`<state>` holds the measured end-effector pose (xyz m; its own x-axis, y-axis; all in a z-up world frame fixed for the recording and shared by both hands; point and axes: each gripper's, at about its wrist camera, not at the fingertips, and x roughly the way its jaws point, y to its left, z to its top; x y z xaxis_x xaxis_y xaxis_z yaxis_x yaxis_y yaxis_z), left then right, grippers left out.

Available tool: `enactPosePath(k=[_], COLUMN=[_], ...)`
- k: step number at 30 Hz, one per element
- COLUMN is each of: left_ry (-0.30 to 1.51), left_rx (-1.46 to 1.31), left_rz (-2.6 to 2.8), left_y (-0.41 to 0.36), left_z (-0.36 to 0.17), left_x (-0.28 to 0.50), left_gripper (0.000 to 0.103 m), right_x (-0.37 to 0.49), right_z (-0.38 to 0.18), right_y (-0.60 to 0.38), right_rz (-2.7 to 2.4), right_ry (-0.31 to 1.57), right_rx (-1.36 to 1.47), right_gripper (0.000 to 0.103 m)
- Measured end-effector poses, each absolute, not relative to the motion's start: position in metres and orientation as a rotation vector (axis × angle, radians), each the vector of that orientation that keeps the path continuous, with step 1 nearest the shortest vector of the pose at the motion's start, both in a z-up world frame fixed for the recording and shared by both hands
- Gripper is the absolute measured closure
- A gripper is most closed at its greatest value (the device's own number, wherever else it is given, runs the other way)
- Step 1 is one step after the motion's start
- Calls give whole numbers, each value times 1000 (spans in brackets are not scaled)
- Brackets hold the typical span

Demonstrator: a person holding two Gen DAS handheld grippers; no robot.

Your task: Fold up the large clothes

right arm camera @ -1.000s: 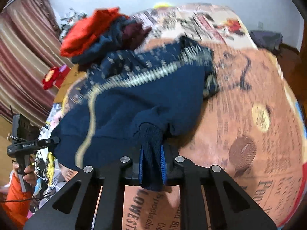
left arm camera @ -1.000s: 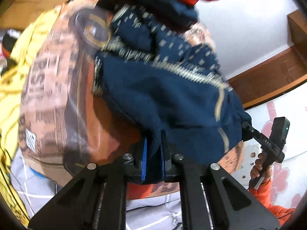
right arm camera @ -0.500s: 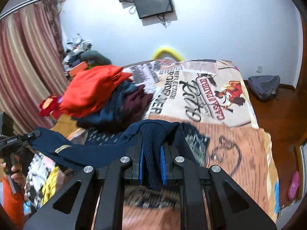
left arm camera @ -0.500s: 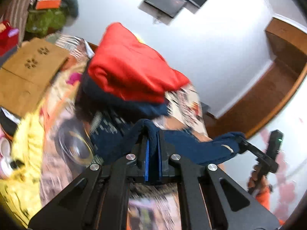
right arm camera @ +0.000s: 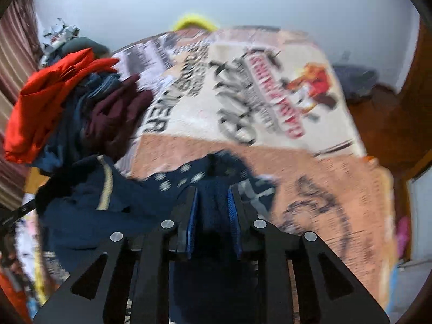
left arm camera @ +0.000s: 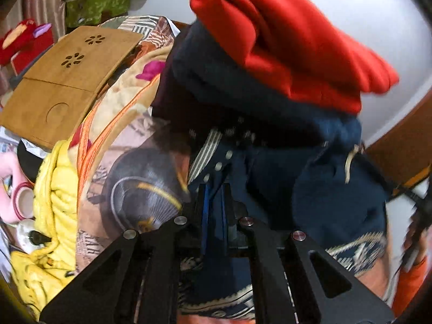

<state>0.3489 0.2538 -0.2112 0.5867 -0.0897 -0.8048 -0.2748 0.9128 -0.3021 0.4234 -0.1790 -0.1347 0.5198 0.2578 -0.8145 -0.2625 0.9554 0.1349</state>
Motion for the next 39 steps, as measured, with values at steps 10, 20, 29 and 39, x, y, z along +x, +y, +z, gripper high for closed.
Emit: enactPosePath(k=[10,20,29,39], left_ry=[994,1129,1122,1027], left_rx=[-310,-506,-608,-424], left_rz=[74,-13,-97,-160], left_y=[230,227,227,200], left_z=[-212,-270,-289,-233], left_x=[310,293,303,292], left_gripper=[47,47,47,98], right_x=[385,358,372,335], right_z=[-107,-189,-216,-166], right_y=[-242,-238,-229,-217], right_rz=[315,400,480,528], right_ry=[930,1211,1276,1133], right_rx=[93,91,313,211], right_gripper=[30,30,46,84])
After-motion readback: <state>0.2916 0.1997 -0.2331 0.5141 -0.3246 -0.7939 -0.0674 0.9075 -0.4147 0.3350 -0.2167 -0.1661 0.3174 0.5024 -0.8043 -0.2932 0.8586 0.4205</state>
